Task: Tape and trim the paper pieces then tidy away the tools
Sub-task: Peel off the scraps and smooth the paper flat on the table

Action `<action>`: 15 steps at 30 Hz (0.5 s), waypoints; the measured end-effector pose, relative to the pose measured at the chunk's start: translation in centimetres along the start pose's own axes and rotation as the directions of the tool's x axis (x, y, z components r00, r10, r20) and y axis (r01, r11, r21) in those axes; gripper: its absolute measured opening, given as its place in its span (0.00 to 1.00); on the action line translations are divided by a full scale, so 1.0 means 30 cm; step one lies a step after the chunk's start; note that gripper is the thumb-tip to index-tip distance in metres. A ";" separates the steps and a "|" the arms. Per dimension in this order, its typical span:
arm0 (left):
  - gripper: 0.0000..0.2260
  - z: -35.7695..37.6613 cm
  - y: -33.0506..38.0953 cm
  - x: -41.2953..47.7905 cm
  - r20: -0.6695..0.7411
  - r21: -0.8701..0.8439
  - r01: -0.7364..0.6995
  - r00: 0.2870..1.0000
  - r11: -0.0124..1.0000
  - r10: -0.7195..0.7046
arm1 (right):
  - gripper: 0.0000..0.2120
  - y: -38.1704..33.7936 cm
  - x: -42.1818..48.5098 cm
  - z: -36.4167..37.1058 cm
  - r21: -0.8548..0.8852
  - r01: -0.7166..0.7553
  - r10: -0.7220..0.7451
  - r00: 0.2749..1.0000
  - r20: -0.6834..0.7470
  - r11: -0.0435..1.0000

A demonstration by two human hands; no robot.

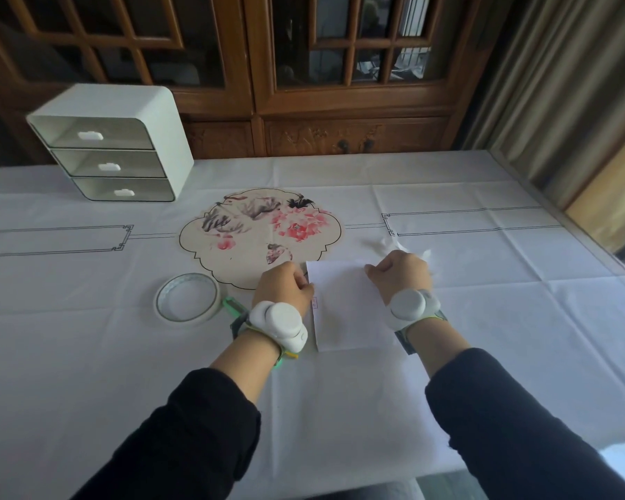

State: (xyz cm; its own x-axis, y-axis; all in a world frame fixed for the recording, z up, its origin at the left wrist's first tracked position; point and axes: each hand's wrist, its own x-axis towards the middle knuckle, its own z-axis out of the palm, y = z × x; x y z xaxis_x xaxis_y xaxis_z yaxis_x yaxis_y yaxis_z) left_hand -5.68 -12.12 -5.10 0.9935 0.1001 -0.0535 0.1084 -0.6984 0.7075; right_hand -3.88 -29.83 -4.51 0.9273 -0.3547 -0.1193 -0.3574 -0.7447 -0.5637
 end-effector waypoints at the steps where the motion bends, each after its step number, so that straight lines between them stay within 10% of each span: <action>1: 0.10 -0.001 -0.002 -0.002 -0.002 -0.008 -0.020 1.000 1.000 0.020 | 0.11 -0.002 -0.003 0.000 -0.011 0.003 -0.003 1.000 0.002 1.000; 15: 0.18 0.022 -0.006 0.005 0.171 0.373 -0.419 0.908 0.828 0.383 | 0.15 -0.026 -0.056 0.052 -0.121 0.416 -0.408 0.909 0.087 0.901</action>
State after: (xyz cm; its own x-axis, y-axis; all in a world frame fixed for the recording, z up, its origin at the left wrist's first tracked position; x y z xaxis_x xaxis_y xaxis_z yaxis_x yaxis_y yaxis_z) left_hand -5.52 -12.45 -5.70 0.9492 -0.2977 0.1020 -0.3144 -0.8843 0.3452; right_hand -4.98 -27.76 -5.16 0.9983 0.0306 0.0505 0.0504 -0.8871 -0.4589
